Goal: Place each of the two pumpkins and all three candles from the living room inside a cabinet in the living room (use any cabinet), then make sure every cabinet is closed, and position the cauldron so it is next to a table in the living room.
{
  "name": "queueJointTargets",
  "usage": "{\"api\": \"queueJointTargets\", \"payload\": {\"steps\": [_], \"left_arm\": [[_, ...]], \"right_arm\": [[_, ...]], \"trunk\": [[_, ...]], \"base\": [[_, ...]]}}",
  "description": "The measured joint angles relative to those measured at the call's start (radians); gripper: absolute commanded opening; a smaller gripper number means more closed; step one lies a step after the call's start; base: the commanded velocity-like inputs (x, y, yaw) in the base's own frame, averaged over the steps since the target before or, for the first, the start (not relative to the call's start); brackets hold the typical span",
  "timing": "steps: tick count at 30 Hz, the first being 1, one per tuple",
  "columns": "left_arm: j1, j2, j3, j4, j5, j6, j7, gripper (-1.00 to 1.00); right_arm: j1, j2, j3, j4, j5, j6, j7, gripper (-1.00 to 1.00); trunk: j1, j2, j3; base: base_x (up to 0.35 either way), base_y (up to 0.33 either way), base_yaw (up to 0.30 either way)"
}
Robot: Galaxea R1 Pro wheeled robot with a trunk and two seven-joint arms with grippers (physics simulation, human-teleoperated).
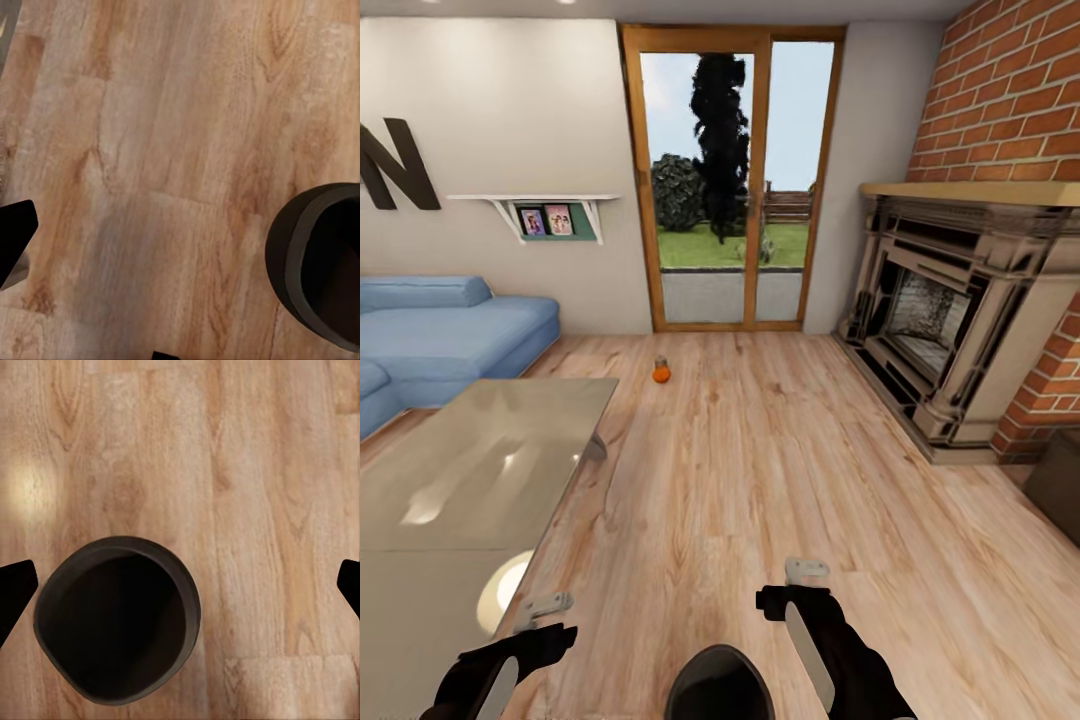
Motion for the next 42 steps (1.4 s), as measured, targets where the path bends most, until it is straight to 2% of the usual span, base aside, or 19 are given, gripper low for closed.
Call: {"api": "queueJointTargets", "payload": {"steps": [18, 28, 42], "left_arm": [[0.0, 0.0, 0.0, 0.0, 0.0, 0.0, 0.001, 1.0], [0.0, 0.001, -0.039, 0.0, -0.001, -0.001, 0.001, 1.0], [0.0, 0.0, -0.043, 0.0, -0.002, 0.0, 0.001, 1.0]], "right_arm": [[0.0, 0.0, 0.0, 0.0, -0.001, -0.001, 0.002, 1.0], [0.0, 0.0, 0.0, 0.0, 0.0, -0.003, 0.002, 1.0], [0.001, 0.0, 0.001, 0.001, 0.0, -0.004, 0.004, 1.0]], "trunk": [[0.0, 0.0, 0.0], [0.0, 0.0, 0.0], [0.0, 0.0, 0.0]], "base": [[0.083, -0.003, 0.016], [0.079, 0.004, 0.0], [0.068, 0.026, 0.0]]}}
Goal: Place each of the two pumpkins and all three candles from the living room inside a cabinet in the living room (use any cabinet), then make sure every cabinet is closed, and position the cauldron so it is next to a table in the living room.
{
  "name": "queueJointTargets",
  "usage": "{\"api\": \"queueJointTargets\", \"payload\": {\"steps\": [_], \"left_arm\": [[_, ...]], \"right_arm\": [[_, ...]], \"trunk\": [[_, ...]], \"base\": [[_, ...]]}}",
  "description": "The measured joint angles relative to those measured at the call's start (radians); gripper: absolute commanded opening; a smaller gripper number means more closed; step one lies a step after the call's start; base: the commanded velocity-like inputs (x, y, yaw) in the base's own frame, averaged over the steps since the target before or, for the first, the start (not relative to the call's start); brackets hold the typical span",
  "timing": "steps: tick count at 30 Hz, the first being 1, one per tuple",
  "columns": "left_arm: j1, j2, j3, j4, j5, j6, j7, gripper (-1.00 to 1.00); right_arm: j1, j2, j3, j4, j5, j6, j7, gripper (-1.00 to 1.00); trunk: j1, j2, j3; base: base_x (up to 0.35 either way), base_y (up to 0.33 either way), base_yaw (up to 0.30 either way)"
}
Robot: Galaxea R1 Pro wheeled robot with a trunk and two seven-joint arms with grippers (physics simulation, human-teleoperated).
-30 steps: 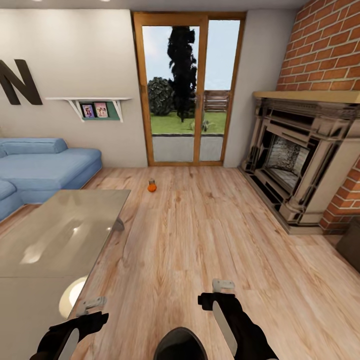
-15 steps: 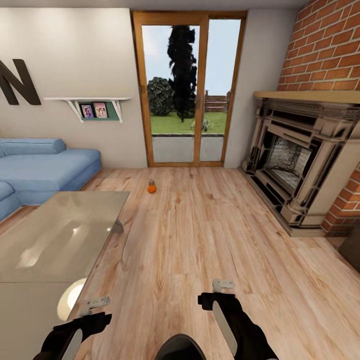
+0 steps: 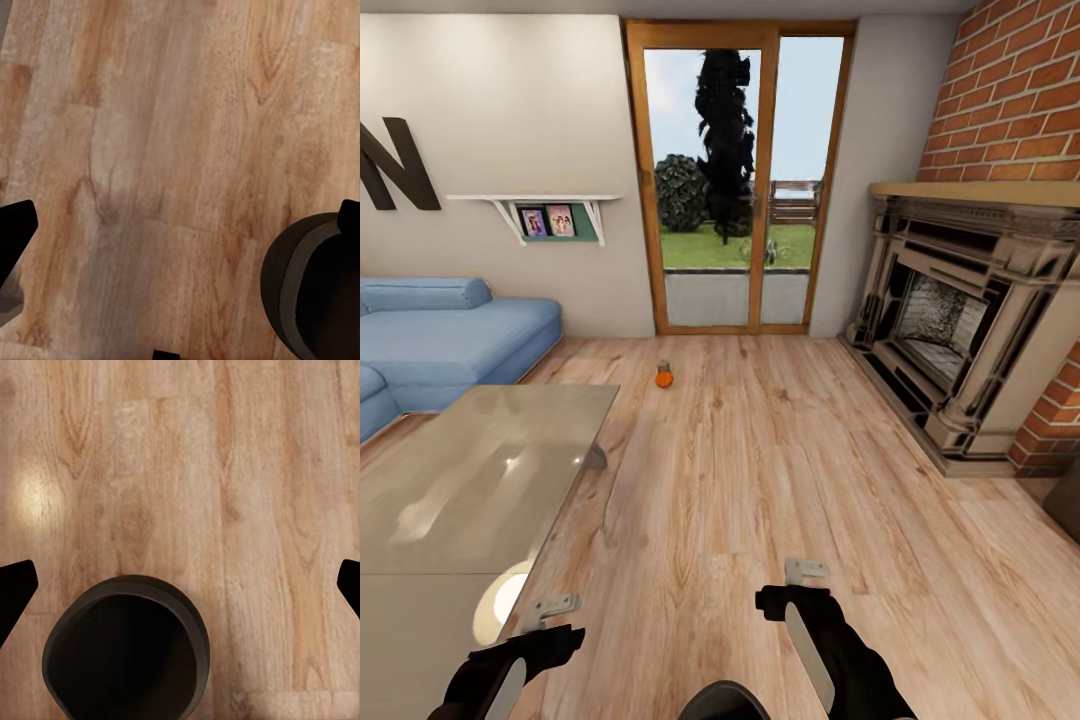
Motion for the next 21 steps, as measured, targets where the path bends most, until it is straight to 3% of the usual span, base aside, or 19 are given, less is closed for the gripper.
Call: {"api": "queueJointTargets", "payload": {"steps": [9, 14, 21], "left_arm": [[-0.002, -0.032, -0.003, -0.009, 0.011, 0.033, -0.004, 1.0], [-0.002, -0.058, -0.028, 0.004, 0.009, 0.035, -0.014, 1.0], [-0.002, -0.066, -0.034, 0.011, 0.008, 0.036, -0.015, 1.0]], "right_arm": [[0.002, 0.0, -0.01, -0.033, 0.0, 0.038, -0.001, 1.0], [0.002, 0.0, -0.01, -0.033, 0.003, 0.037, 0.001, 1.0], [0.002, 0.0, -0.01, -0.032, 0.003, 0.036, 0.001, 1.0]], "trunk": [[0.0, 0.0, 0.0], [0.0, 0.0, 0.0], [0.0, 0.0, 0.0]], "base": [[0.0, 0.0, 0.0], [-0.074, 0.0, 0.0], [-0.096, 0.0, 0.0]]}}
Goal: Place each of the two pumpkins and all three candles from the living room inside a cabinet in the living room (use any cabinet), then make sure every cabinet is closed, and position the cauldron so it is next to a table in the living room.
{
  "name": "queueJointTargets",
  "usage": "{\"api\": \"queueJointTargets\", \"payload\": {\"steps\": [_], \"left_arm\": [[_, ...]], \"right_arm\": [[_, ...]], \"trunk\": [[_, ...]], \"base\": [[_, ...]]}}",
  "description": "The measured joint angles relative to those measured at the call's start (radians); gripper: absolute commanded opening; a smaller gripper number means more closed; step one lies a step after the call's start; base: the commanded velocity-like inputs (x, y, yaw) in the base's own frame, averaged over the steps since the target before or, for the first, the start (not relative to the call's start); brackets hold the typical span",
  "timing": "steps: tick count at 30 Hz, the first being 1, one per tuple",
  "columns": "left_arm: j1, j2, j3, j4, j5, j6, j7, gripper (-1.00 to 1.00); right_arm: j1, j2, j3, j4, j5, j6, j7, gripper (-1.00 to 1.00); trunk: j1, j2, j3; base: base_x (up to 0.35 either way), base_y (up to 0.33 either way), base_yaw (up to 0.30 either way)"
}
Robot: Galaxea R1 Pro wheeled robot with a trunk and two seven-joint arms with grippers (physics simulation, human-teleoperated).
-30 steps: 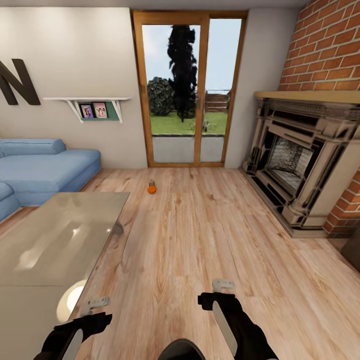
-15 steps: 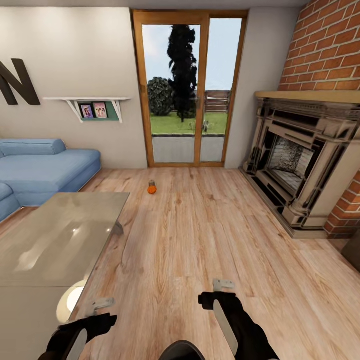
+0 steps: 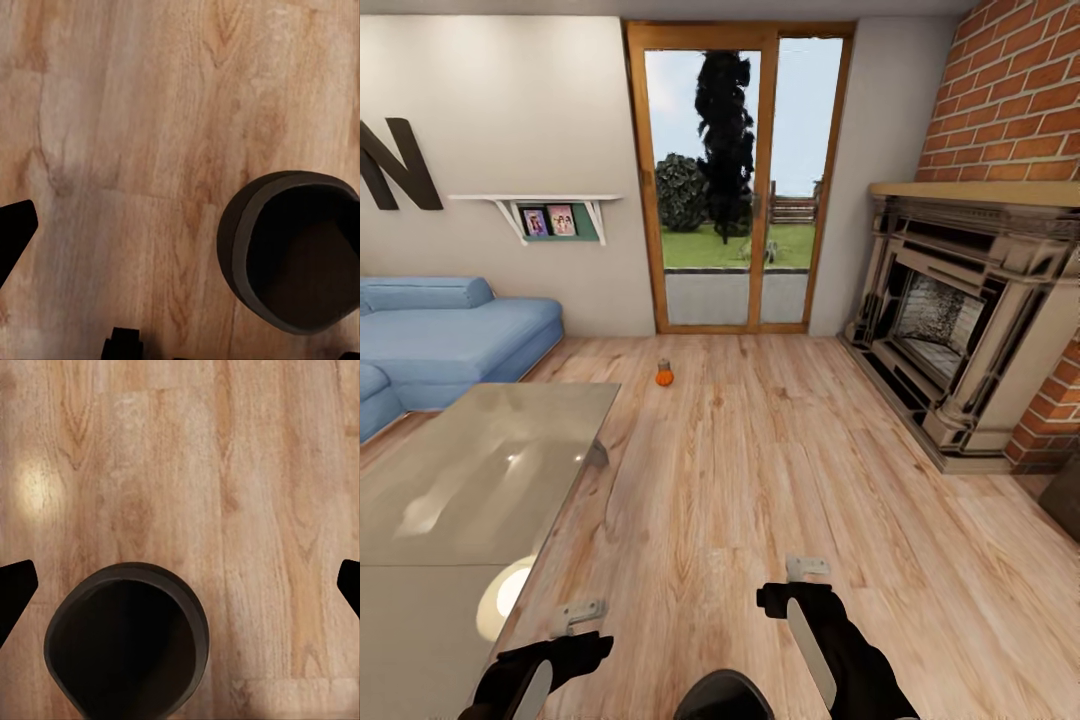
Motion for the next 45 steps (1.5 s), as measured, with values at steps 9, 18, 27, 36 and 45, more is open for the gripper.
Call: {"api": "queueJointTargets", "payload": {"steps": [9, 18, 27, 36, 45], "left_arm": [[0.0, -0.001, 0.0, 0.001, 0.0, 0.0, 0.0, 1.0], [0.0, -0.001, 0.0, 0.001, 0.001, 0.0, 0.0, 1.0], [0.0, 0.0, 0.0, 0.001, 0.001, 0.001, 0.0, 1.0], [0.0, -0.001, 0.0, 0.001, 0.001, 0.0, 0.0, 1.0], [0.0, -0.003, -0.001, 0.003, 0.0, -0.003, -0.002, 1.0]], "right_arm": [[0.0, 0.0, 0.0, 0.0, -0.001, 0.001, -0.001, 1.0], [0.0, 0.0, 0.001, 0.009, -0.001, 0.001, 0.001, 1.0], [0.0, 0.0, 0.0, 0.025, -0.001, 0.001, 0.001, 1.0], [0.0, 0.0, 0.0, 0.026, -0.001, 0.001, 0.001, 1.0], [0.0, 0.0, -0.001, 0.028, -0.005, 0.0, 0.0, 1.0]], "trunk": [[0.0, 0.0, 0.0], [0.0, 0.0, 0.0], [0.0, 0.0, 0.0], [0.0, 0.0, 0.0], [0.015, -0.028, -0.012]], "base": [[-0.062, 0.0, 0.0], [-0.084, 0.0, 0.0], [-0.119, 0.0, 0.0], [-0.071, 0.0, 0.0], [-0.002, 0.0, 0.0]]}}
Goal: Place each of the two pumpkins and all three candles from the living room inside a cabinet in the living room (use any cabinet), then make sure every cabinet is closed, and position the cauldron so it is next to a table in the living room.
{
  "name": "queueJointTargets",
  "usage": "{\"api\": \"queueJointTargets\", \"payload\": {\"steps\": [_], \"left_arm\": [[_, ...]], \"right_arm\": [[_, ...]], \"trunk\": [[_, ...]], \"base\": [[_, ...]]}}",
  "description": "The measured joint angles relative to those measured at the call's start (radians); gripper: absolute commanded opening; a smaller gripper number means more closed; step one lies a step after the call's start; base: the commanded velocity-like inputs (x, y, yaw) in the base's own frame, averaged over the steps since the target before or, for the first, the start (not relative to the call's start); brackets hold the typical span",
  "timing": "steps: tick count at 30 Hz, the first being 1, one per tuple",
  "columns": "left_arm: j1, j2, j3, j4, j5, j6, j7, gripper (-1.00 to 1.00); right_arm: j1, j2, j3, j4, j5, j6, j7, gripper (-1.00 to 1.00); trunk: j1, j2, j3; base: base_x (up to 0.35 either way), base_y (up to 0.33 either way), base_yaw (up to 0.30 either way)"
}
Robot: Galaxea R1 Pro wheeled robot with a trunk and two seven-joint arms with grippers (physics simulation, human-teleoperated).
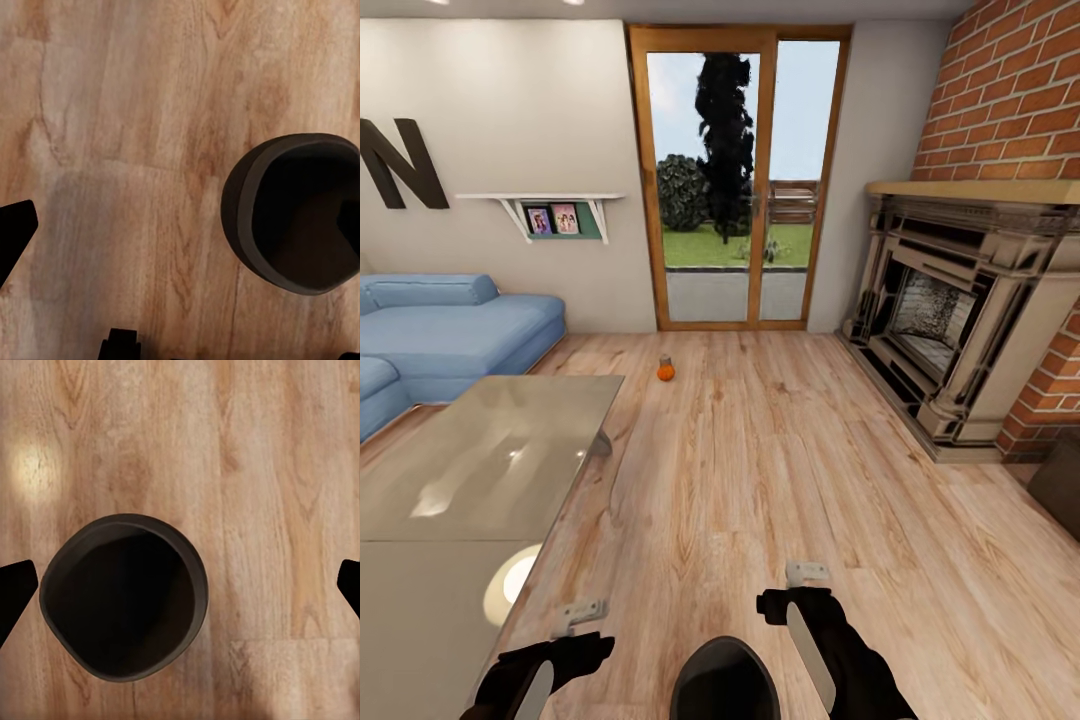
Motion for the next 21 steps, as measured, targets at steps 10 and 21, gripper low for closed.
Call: {"api": "queueJointTargets", "payload": {"steps": [10, 21], "left_arm": [[0.0, -0.001, -0.001, 0.035, -0.004, -0.003, 0.0, 1.0], [0.0, -0.015, -0.001, 0.062, -0.008, -0.021, 0.001, 1.0]], "right_arm": [[0.0, 0.0, -0.002, 0.04, -0.002, -0.008, -0.002, 1.0], [0.0, 0.0, -0.011, 0.171, -0.004, -0.074, 0.0, 1.0]], "trunk": [[0.0, 0.0, 0.0], [0.038, -0.07, -0.031]], "base": [[0.0, 0.0, 0.0], [0.0, 0.0, 0.0]]}}
